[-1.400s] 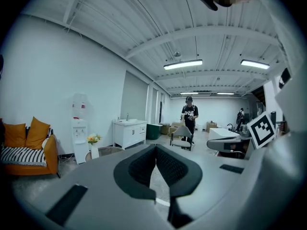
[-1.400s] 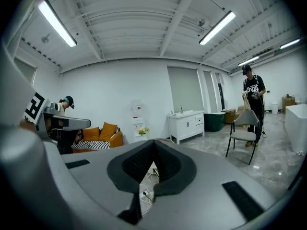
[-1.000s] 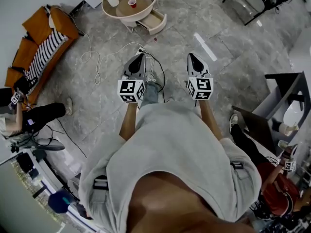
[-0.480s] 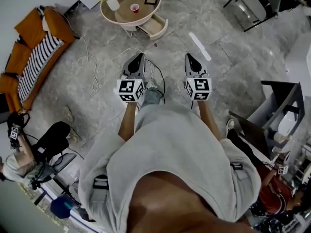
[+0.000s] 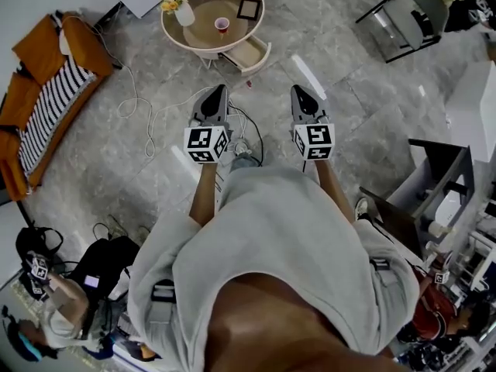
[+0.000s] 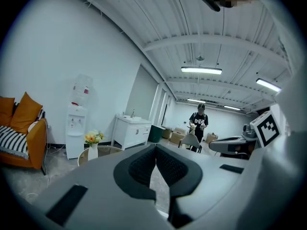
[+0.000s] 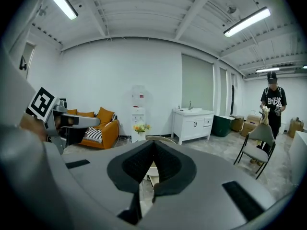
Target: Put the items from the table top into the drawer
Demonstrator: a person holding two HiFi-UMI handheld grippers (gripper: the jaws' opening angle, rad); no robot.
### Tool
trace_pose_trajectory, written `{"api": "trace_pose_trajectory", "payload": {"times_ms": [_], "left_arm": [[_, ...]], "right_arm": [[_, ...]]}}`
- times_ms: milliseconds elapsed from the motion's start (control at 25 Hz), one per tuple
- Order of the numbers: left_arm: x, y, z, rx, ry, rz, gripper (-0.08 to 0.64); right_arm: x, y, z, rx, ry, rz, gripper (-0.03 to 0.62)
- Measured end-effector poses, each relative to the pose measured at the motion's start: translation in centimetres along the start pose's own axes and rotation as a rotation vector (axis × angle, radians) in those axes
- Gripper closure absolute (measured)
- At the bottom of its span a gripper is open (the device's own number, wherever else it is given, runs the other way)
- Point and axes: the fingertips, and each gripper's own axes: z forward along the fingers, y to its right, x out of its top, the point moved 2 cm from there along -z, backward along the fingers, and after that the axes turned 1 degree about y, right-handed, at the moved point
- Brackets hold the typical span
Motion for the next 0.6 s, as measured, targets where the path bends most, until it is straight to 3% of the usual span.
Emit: {"api": "trace_pose_trajectory", "payload": {"times_ms": [240, 600], "left_arm": [[0.1, -3.8, 2.0, -0.011, -0.012, -0.015, 0.544], [-0.2, -4.3, 5.5, -0.042, -0.034, -0.007, 0.544]], "right_arm": [[1.0, -1.2, 3.7, -0.001, -0.018, -0.020, 0.568], [-0.3, 0.3, 6.0, -0.015, -0.049, 0.012, 0.568]]}}
